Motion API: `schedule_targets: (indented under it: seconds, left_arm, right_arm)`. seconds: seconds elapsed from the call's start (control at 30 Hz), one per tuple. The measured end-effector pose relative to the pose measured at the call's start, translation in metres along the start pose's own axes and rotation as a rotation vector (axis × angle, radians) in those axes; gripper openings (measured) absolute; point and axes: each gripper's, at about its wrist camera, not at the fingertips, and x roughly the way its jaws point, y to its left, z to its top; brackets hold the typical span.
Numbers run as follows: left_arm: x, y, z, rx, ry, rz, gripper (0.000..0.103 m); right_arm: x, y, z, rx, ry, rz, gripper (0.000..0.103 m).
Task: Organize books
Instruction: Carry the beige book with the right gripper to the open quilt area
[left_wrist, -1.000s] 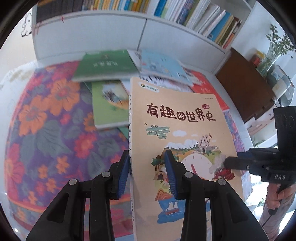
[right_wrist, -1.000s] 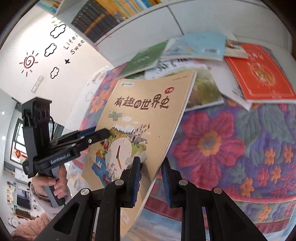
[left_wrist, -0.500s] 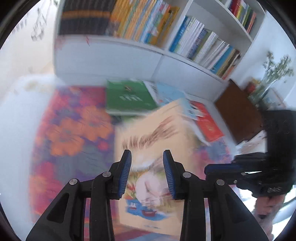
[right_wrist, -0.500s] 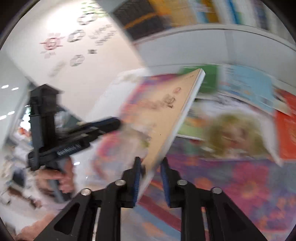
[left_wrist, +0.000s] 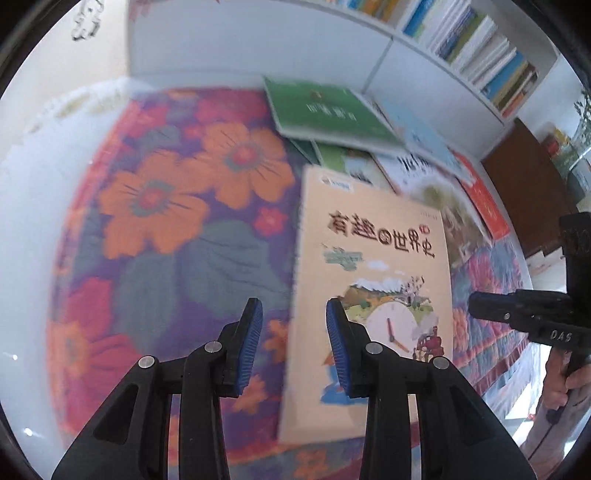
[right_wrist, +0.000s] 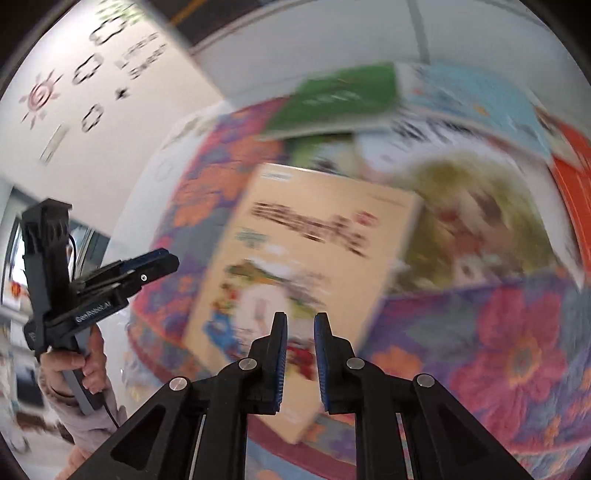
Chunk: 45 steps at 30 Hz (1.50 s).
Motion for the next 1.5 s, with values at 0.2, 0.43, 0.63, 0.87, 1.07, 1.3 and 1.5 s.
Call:
schedule_targets:
  seconds: [0.2,0.43,0.63,0.87,1.07,1.3,1.5]
  left_arm:
    - [0.027,-0.015,-0.002,0.028,0.042,0.016,0.038]
    - [0.033,-0.01,0.0,-0.013,0.046,-0.042,0.042]
    - [0.016,-0.008,0.005,-0.046,0.035,-0.091,0.04]
    - [-0.045,0.005,0.013,-0.036,-0.089,-0.06,0.04]
    - [-0.085,0.04,0.014,-0.08,-0.169,-0.033,0.04]
    - [-0.099,0.092,0.003,-0.158,-0.194,0.02,0.04]
    - [-0.078,0.132,-0.013,-0.225,-0.154,0.035,0.04]
  right_arm:
    - [0.031,-0.036,-0.005,0.097,0.076,0.027,0.021]
    - [0.042,-0.042,-0.008,0.117,0.053,0.193,0.03]
    - [0.036,-0.032,-0.008,0.137,0.015,0.173,0.029]
    - [0.004,0.012,0.006,0.032,-0.029,0.194,0.028]
    - [0.001,0.068,0.027,-0.083,-0.054,0.17,0.028]
    - [0.037,0.115,0.039,-0.164,-0.042,0.186,0.028]
    - [0.082,0.137,0.04,-0.203,0.006,0.171,0.028]
